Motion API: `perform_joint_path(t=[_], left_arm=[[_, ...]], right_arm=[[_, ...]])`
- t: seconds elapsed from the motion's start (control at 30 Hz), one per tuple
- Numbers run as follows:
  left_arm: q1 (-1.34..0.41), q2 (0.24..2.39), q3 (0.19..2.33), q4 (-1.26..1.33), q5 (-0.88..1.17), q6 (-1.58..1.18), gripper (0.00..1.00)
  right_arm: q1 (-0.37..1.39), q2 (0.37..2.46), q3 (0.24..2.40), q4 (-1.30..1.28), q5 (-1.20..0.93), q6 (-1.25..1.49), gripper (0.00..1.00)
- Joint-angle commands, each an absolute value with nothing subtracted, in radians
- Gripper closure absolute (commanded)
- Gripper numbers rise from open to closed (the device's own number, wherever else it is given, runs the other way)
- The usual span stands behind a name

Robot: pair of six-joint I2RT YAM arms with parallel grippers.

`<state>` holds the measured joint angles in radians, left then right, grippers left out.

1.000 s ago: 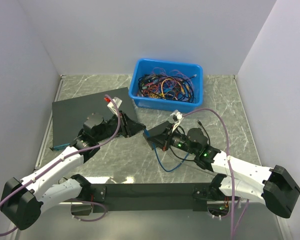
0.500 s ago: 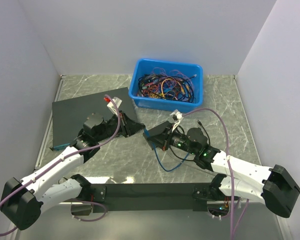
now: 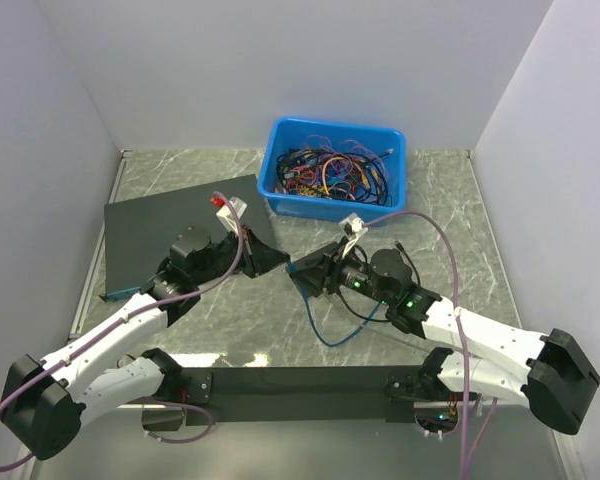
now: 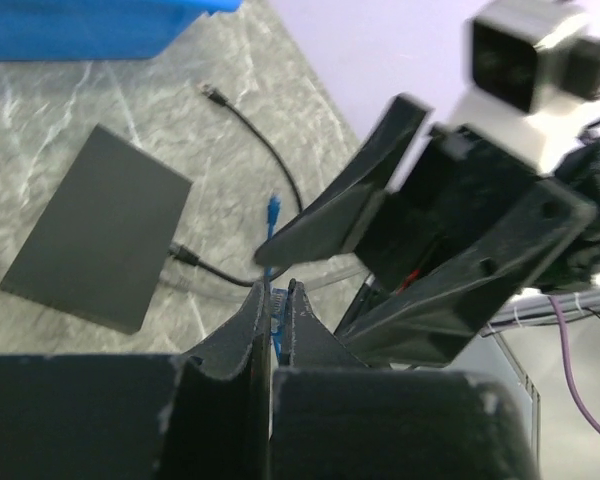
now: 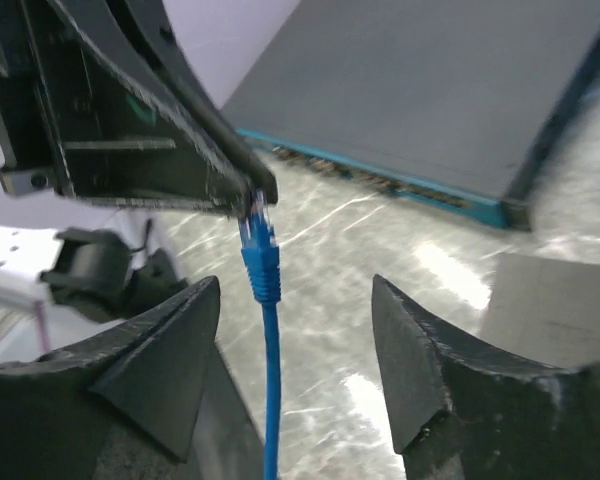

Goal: Insert the plug into the switch port

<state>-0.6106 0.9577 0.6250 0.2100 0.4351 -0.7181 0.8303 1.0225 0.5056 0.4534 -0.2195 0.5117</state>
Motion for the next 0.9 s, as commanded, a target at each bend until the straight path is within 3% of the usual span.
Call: perform_joint_path(t=[0.0, 0.27, 0.87], left_arm=[[-0.615, 0.946, 0.681, 0.154, 0.394, -0.698, 0.99], [-0.617, 0.991, 0.687, 0.172, 0.390, -0.721, 0.99], [-0.617, 1.025, 0.686, 0.144, 0.377, -0.718, 1.00]], right_arm=[[0.824, 0.959, 0.571, 0.362, -0.115, 0.434, 0.30], [0.827, 0.903, 0.627, 0.204, -0.002, 0.321, 0.33], [0.902, 1.025, 0.680, 0.245, -0.038, 0.308, 0.48]])
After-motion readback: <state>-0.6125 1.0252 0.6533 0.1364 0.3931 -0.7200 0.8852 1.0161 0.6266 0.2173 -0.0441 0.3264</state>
